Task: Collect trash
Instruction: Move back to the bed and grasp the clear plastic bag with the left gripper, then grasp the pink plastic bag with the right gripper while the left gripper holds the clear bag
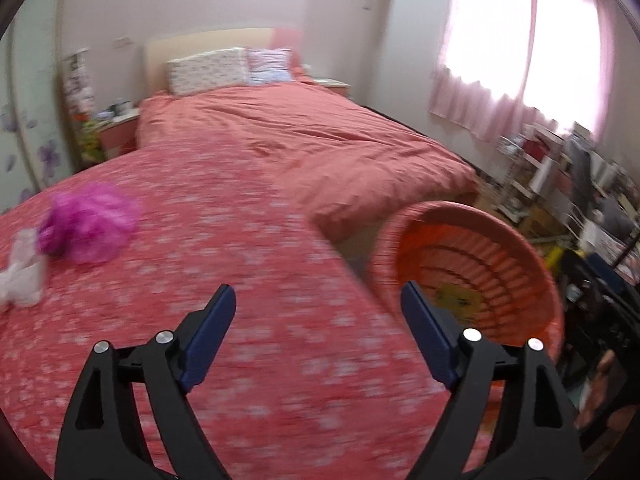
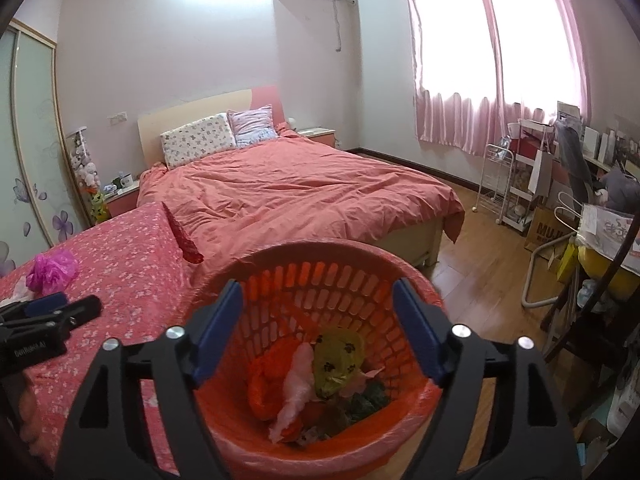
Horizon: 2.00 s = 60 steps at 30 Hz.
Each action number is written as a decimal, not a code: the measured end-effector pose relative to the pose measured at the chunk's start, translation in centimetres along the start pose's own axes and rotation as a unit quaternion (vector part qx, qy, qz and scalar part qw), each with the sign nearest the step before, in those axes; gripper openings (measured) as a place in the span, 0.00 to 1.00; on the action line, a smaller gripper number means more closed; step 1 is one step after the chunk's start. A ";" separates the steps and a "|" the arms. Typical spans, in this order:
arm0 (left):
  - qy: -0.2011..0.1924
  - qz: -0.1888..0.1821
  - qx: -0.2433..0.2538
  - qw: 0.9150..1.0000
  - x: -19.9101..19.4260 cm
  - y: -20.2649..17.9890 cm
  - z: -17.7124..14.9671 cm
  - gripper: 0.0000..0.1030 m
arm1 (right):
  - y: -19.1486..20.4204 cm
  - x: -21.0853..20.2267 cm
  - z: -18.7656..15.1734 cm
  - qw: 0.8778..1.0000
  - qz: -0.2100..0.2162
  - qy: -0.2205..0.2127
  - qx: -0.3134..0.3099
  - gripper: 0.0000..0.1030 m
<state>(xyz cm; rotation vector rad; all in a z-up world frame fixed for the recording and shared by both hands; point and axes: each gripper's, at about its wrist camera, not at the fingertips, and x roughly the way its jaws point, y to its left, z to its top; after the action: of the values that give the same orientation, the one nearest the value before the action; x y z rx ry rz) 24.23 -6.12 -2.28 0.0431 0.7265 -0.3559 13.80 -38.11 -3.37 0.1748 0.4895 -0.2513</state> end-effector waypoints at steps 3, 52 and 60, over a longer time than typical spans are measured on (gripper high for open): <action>-0.005 0.049 -0.027 0.998 -0.8 4.6 -0.2 0.85 | 1.5 -0.1 -0.1 1.000 0.010 0.000 -0.007 0.80; 0.014 0.157 -0.170 0.973 -6.1 35.9 -3.5 0.32 | 36.7 3.9 -0.8 0.963 0.207 0.057 -0.165 0.87; -0.014 0.194 -0.173 0.966 -8.6 37.0 -3.9 0.32 | 46.3 9.4 -0.3 0.960 0.203 0.100 -0.167 0.86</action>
<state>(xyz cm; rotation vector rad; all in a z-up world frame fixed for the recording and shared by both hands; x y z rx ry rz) 28.16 31.82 -2.66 -0.1492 0.7263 0.1474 34.60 4.32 -3.24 -0.0338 0.6759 0.2540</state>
